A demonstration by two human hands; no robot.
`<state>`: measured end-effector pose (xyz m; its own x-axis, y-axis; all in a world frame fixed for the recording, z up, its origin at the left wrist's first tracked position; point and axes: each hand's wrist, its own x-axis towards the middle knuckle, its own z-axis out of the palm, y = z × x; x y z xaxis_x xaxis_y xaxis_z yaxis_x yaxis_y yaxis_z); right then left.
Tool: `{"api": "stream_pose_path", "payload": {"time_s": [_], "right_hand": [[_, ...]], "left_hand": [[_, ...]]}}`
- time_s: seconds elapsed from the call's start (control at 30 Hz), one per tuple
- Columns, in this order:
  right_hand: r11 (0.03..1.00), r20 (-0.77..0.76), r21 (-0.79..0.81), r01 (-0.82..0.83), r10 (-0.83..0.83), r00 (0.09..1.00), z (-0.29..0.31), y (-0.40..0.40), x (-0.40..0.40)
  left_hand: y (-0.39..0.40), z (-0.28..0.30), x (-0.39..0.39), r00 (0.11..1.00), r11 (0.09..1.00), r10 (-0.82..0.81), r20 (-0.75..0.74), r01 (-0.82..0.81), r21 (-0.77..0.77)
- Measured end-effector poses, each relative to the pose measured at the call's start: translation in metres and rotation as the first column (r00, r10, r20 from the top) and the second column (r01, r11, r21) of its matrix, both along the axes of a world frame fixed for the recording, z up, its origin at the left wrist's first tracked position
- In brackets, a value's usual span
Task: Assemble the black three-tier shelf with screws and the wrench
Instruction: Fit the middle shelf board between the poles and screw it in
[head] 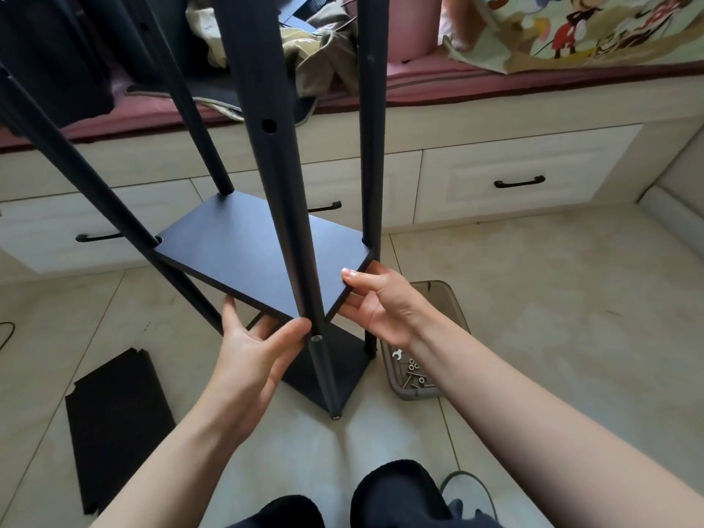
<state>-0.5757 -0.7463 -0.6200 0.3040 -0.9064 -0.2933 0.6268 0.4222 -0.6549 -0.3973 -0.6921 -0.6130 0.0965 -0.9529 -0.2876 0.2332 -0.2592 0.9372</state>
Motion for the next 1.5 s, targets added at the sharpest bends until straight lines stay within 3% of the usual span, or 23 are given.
{"api": "stream_pose_path", "payload": {"time_s": [0.13, 0.33, 0.47, 0.57, 0.63, 0.73, 0.83, 0.93, 1.0, 1.17, 1.5], "right_hand": [[1.0, -0.034, -0.006, 0.006, -0.007, 0.999, 0.001, 0.0, 0.0], [1.0, -0.262, -0.026, -0.004, -0.003, 0.965, 0.0, -0.003, -0.003], [0.997, -0.325, -0.006, -0.071, 0.065, 0.943, -0.013, -0.004, -0.025], [0.999, -0.448, 0.039, -0.011, 0.028, 0.894, -0.036, 0.0, -0.054], [0.997, -0.649, 0.079, -0.016, 0.063, 0.758, -0.055, 0.004, -0.074], [0.988, -0.868, 0.133, -0.072, 0.152, 0.472, -0.086, 0.006, -0.095], [0.961, -0.953, 0.2, -0.19, 0.236, 0.192, -0.117, 0.002, -0.105], [0.902, -0.944, 0.331, -0.276, 0.318, -0.091, -0.148, -0.006, -0.107], [0.88, -0.923, 0.383, -0.28, 0.349, -0.165, -0.167, -0.013, -0.104], [0.864, -0.898, 0.424, -0.272, 0.36, -0.254, -0.208, -0.029, -0.096], [0.855, -0.882, 0.42, -0.306, 0.303, -0.361, -0.241, -0.041, -0.091]], "left_hand": [[-0.004, 0.008, -0.004, 0.952, 0.997, -0.05, -0.302, 0.067, 0.047], [-0.012, 0.01, -0.009, 0.936, 0.994, -0.028, -0.351, 0.063, 0.087], [-0.012, 0.009, -0.007, 0.929, 0.994, -0.05, -0.367, 0.082, 0.073], [-0.011, 0.008, -0.006, 0.928, 0.994, -0.053, -0.37, 0.086, 0.073], [-0.012, 0.006, -0.005, 0.929, 0.994, -0.054, -0.366, 0.086, 0.073], [-0.013, 0.004, -0.005, 0.935, 0.994, -0.06, -0.348, 0.088, 0.066], [-0.014, 0.003, -0.005, 0.937, 0.994, -0.062, -0.345, 0.089, 0.061], [-0.014, -0.001, -0.001, 0.94, 0.99, -0.106, -0.324, 0.129, 0.05], [-0.015, -0.003, 0.002, 0.94, 0.989, -0.119, -0.319, 0.141, 0.048], [-0.017, -0.012, 0.007, 0.943, 0.99, -0.112, -0.313, 0.132, 0.041], [-0.016, -0.016, 0.013, 0.937, 0.982, -0.184, -0.297, 0.19, -0.006]]}}
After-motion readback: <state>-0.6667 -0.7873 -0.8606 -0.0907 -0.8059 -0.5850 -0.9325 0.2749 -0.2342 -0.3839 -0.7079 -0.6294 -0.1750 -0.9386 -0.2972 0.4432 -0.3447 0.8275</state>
